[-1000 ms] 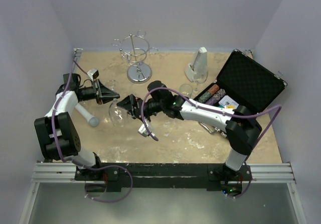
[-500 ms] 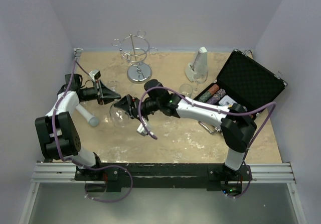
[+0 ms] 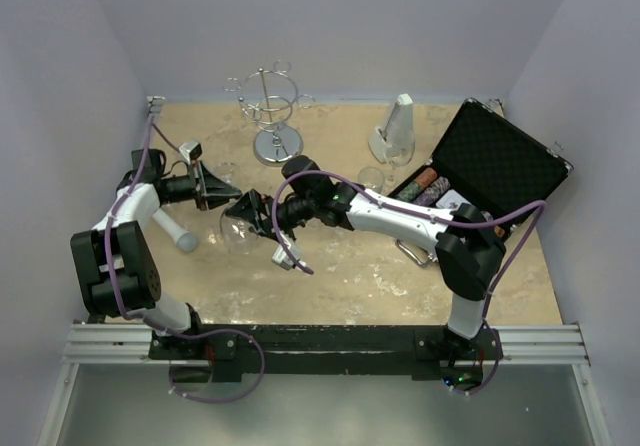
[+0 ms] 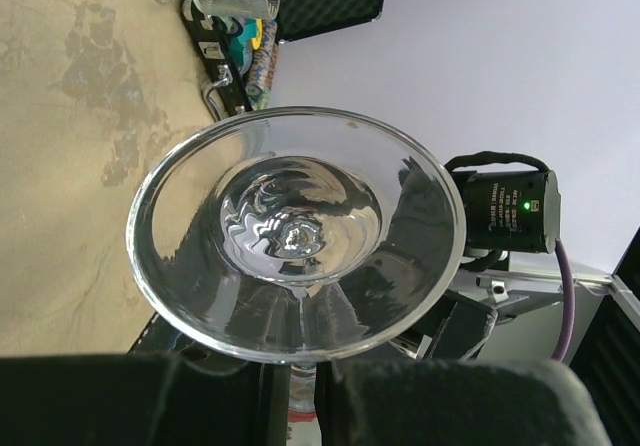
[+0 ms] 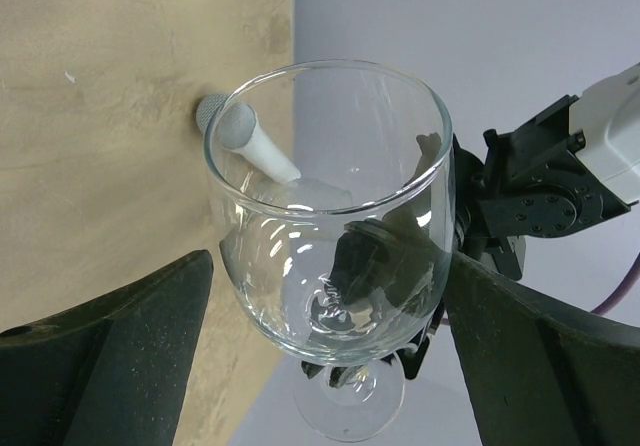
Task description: Take the wine glass off the wine glass rack
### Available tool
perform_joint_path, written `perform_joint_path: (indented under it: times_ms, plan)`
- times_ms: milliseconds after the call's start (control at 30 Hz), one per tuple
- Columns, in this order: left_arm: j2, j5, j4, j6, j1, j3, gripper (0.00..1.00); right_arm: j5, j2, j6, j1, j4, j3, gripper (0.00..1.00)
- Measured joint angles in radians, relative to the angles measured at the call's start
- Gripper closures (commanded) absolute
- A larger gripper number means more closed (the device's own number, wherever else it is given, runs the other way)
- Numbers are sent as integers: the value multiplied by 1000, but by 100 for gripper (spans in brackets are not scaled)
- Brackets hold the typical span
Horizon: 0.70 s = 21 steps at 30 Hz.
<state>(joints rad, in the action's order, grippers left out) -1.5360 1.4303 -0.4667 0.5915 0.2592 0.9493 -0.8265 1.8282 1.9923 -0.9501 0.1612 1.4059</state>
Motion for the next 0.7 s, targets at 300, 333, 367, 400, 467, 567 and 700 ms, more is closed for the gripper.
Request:
perform_joint_path:
  times_ms: [300,333,367,400,467,567,700]
  plan:
    - [-3,1,23,14,-10,0,100,-8,0,1,0,-54,-25,7]
    - [-3,1,25,16,-12,-1,100,-8,0,2,0,-67,-31,7]
    - [-3,1,30,18,-15,-3,100,-9,0,2,0,-79,-37,7]
    - [-3,1,32,18,-19,-6,100,-11,0,2,0,-88,-42,7]
    - [-3,1,34,23,-26,-12,100,-14,0,2,-1,-102,-51,7]
    - [-3,2,33,30,-33,-24,100,-25,0,2,-4,-113,-60,7]
    - [-4,1,39,37,-36,-33,100,-31,-1,2,-8,-126,-71,11]
